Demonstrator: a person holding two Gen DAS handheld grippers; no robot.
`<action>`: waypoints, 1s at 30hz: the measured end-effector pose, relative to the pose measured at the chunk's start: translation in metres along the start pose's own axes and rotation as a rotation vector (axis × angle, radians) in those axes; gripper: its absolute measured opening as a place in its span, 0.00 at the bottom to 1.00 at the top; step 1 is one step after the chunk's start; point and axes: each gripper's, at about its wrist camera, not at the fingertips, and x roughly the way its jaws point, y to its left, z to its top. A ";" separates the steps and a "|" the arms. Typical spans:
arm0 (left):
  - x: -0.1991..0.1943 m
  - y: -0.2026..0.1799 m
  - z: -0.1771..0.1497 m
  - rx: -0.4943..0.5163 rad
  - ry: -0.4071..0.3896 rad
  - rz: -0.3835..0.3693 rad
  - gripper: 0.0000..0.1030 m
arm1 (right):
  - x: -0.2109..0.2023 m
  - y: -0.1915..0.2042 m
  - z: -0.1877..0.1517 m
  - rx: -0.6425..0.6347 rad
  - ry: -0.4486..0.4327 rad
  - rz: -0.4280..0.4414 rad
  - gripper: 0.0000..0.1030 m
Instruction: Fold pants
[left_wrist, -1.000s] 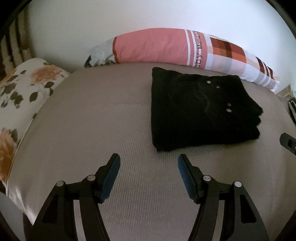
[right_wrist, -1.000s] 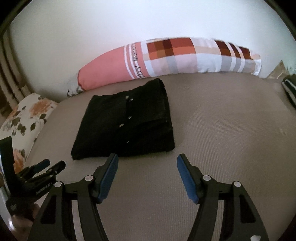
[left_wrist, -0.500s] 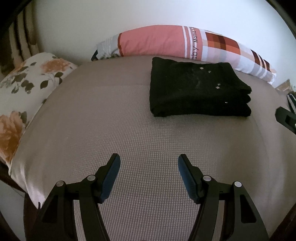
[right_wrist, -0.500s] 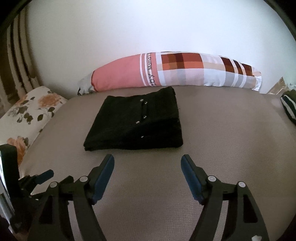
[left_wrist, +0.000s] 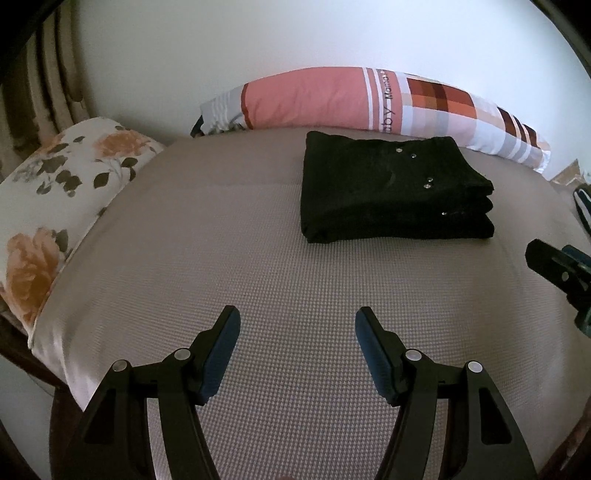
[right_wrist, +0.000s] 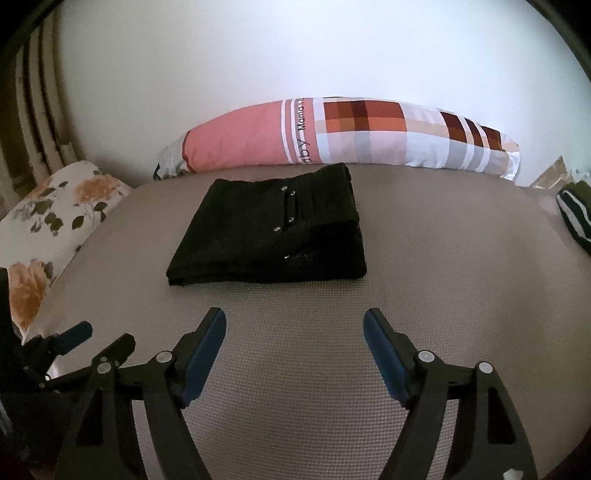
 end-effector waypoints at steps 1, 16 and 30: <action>0.000 0.000 0.000 0.001 -0.001 0.001 0.64 | 0.000 0.000 0.000 -0.001 0.003 -0.008 0.73; -0.002 -0.003 0.001 0.012 -0.007 0.011 0.64 | 0.013 -0.002 -0.005 -0.002 0.070 -0.033 0.73; 0.002 -0.003 0.000 0.020 0.003 0.011 0.64 | 0.021 -0.008 -0.006 0.006 0.107 -0.047 0.74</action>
